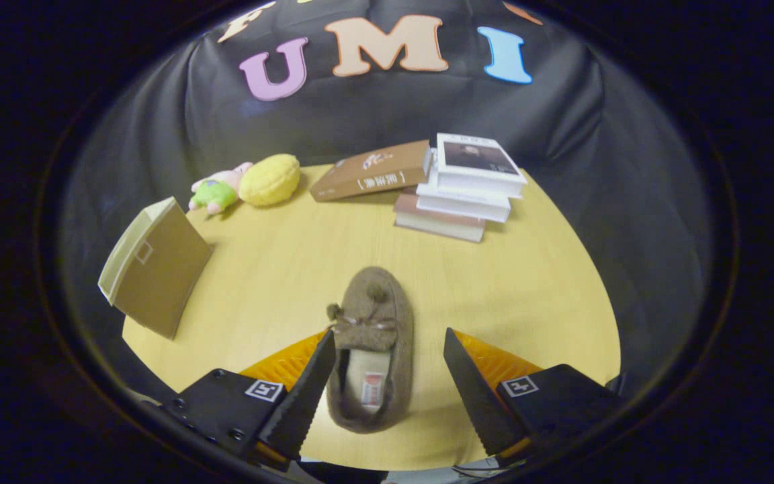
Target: Open the storage box then place both shoes into the box .Put the left shoe in first, then the right shoe, with the right side of both shoes facing outward in a uniform manner.
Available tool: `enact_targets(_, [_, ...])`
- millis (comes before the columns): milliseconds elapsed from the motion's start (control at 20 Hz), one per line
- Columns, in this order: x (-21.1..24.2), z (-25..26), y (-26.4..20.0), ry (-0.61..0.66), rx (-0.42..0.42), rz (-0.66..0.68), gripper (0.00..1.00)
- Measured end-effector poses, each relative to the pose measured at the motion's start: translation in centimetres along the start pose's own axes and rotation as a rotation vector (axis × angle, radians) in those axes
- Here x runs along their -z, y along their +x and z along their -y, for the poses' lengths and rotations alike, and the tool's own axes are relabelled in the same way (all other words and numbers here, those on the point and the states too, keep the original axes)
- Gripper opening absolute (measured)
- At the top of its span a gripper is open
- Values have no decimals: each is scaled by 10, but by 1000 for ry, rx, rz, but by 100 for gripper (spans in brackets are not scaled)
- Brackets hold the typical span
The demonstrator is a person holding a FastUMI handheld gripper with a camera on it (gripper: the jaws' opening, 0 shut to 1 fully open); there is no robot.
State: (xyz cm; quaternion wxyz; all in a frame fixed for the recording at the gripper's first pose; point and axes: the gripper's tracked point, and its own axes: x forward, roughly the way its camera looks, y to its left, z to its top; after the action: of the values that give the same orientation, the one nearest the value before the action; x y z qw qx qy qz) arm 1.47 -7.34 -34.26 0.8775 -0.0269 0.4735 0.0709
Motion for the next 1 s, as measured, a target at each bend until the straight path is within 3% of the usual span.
enact_targets(300, [43,14,33,-14,-12,-126,99])
enact_targets(550, [59,5,48,7,-64,-208,74])
enact_targets(700, [65,1,50,40,-77,-256,47])
enact_targets(750, [62,11,52,55,-34,-247,39])
enact_targets(900, [63,15,48,196,-40,-283,4])
enact_targets(1000, [61,15,45,234,-40,-274,4])
